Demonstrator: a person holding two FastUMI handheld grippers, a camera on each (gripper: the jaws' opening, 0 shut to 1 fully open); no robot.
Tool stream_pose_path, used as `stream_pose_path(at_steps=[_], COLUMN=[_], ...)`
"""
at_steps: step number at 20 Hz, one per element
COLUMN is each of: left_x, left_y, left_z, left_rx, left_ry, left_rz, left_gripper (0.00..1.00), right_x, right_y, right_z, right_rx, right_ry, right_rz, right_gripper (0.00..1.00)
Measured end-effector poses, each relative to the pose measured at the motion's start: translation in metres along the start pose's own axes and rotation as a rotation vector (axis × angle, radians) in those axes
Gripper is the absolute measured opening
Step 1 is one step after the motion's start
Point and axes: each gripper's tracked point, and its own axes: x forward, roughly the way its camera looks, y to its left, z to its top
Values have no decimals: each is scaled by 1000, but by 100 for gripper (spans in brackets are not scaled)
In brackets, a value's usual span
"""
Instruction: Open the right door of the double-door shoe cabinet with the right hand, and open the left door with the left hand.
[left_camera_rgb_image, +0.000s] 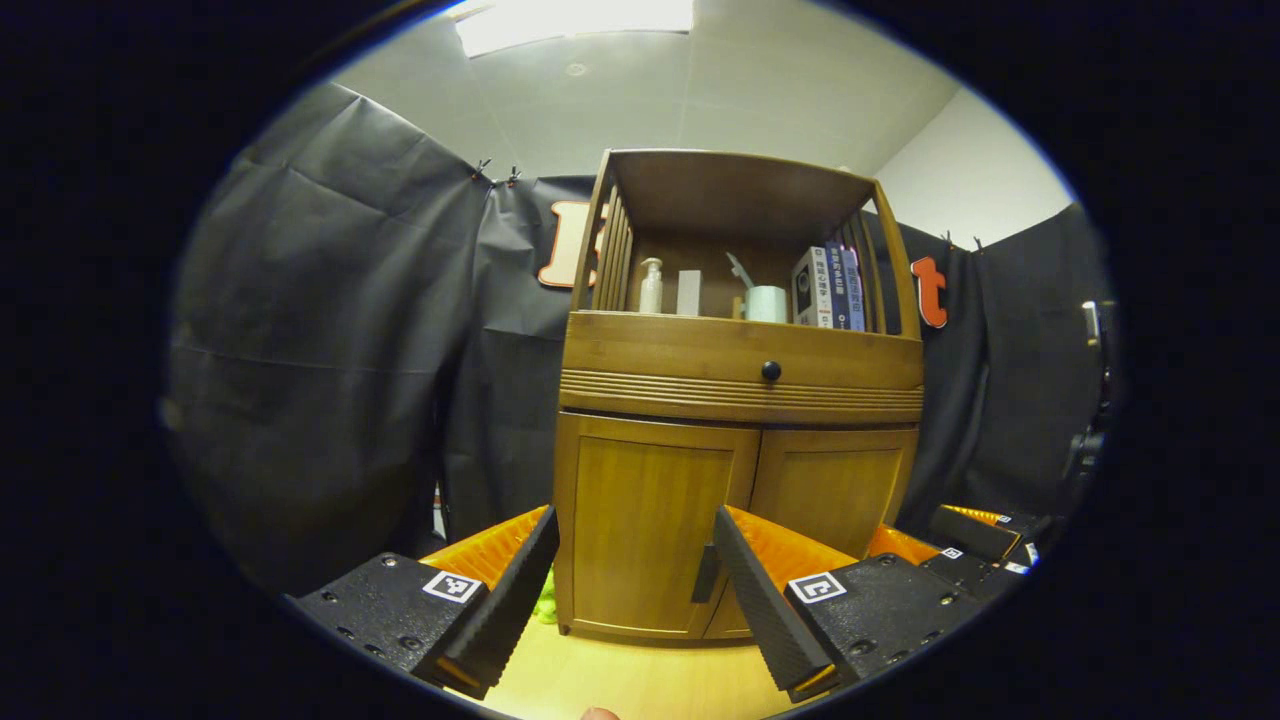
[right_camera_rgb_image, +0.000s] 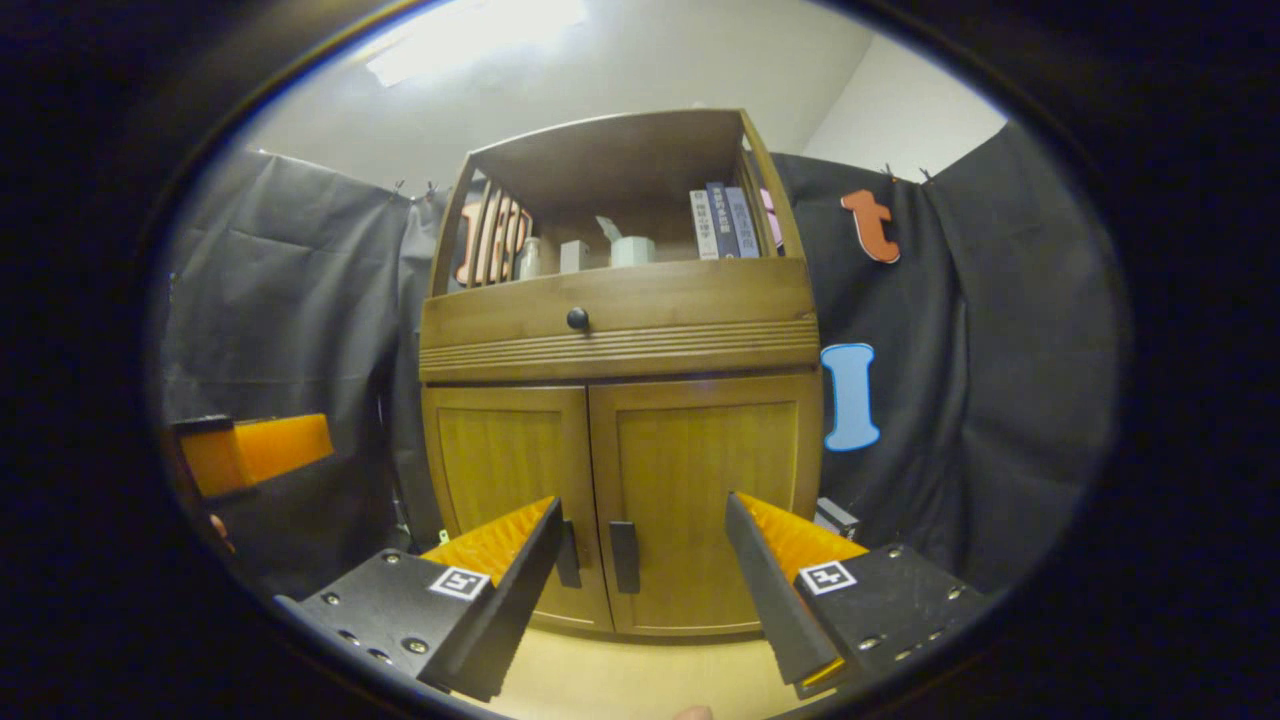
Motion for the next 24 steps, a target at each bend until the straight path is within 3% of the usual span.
stream_pose_path(at_steps=[2,5,8,9,12,14,17,19,20,21,22,24], left_x=[0,-1,-4,-6,-9,-14,-21,-25,-27,-29,-31,-31], left_y=[14,36,57,64,89,103,121,131,139,143,146,153], left_z=[0,-3,-2,-1,-2,-2,-3,-5,-5,-5,-6,-11], left_rx=[14,34,52,60,77,79,71,69,71,72,73,69], left_ry=[2,7,8,6,6,6,8,13,15,18,22,30], left_rz=[34,94,158,181,247,291,342,373,392,405,417,436], left_gripper=[100,96,92,96,96,96,92,96,92,96,92,92], right_x=[17,42,73,82,108,128,149,160,164,164,174,171], right_y=[6,14,18,22,29,31,33,32,32,34,27,30], right_z=[-13,-38,-60,-69,-92,-108,-130,-142,-146,-151,-161,-160], right_rx=[-12,-39,-66,-74,-78,-78,-94,-117,-127,-131,-143,-135], right_ry=[24,67,98,116,174,210,262,284,297,303,311,322], right_rz=[10,22,6,10,13,-2,-8,-24,-31,-28,-66,-60], right_gripper=[97,94,96,94,97,77,74,74,75,75,74,46])
